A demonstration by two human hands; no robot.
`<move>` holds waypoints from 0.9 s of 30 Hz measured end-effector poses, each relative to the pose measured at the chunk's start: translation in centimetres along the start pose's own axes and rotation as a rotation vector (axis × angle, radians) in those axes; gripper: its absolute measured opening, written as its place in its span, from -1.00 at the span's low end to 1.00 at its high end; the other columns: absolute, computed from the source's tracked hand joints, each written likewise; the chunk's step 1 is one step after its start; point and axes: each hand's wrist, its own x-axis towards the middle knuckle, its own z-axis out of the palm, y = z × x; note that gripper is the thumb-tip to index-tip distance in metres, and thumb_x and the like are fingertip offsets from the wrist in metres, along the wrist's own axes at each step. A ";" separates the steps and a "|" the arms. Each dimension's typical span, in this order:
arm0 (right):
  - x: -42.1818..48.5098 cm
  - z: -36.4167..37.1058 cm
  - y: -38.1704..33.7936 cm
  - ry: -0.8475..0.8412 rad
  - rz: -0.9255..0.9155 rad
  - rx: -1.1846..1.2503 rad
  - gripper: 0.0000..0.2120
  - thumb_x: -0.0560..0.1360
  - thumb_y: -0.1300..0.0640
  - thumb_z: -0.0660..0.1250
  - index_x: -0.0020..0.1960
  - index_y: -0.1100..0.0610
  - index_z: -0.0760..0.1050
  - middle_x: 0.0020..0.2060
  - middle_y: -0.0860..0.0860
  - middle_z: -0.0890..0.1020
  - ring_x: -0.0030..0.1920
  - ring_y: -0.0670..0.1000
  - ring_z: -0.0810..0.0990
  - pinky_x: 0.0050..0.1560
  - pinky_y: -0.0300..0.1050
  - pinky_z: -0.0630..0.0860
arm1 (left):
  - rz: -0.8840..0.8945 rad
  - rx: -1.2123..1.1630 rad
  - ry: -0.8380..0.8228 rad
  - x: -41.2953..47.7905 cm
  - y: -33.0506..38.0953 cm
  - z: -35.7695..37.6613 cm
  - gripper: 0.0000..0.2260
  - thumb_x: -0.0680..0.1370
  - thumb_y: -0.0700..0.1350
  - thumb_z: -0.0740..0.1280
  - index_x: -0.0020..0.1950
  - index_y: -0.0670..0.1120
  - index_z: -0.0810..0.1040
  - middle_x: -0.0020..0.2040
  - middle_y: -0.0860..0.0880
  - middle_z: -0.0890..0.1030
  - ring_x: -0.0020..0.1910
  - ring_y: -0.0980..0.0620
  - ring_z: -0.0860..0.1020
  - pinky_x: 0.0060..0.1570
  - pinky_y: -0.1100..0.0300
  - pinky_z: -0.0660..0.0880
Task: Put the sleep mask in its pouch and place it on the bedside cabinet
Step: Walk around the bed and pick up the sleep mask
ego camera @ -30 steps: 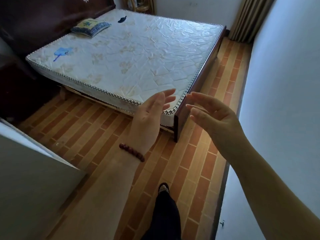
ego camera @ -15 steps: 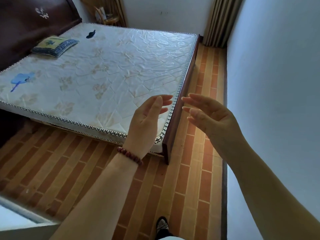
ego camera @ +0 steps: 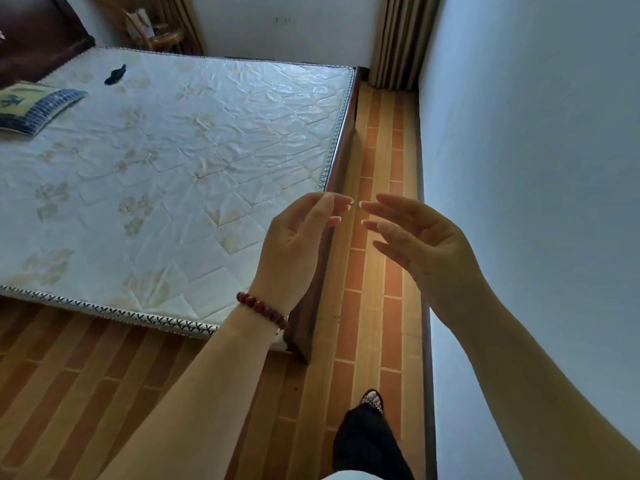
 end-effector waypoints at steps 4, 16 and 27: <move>6.0 -4.4 -0.8 0.014 -0.006 0.000 -0.70 0.34 0.04 0.37 0.07 -0.02 0.57 -0.05 -0.18 0.72 0.07 -0.03 0.67 -0.05 -0.26 0.58 | 0.020 -0.016 -0.025 6.7 0.3 4.3 -0.76 0.61 -0.10 0.14 -0.13 0.08 0.57 -0.11 0.14 0.64 -0.06 0.23 0.61 -0.18 0.55 0.42; 19.9 -12.1 0.3 0.063 0.024 -0.019 -0.70 0.33 -0.01 0.37 0.06 -0.07 0.57 0.07 -0.08 0.68 0.14 0.02 0.64 0.11 -0.12 0.58 | 0.000 -0.045 -0.029 21.7 -1.6 11.1 -0.80 0.60 -0.14 0.15 -0.08 -0.03 0.56 -0.10 0.04 0.63 -0.08 0.14 0.60 -0.23 0.52 0.42; 38.8 -14.0 0.6 0.121 -0.004 -0.066 -0.70 0.32 0.00 0.35 0.06 -0.04 0.53 0.08 -0.04 0.66 0.12 0.02 0.64 0.04 -0.19 0.58 | 0.104 -0.032 -0.088 41.6 -3.0 11.5 -0.86 0.58 -0.21 0.19 -0.02 -0.15 0.54 -0.11 -0.02 0.61 -0.15 0.24 0.59 -0.18 0.49 0.44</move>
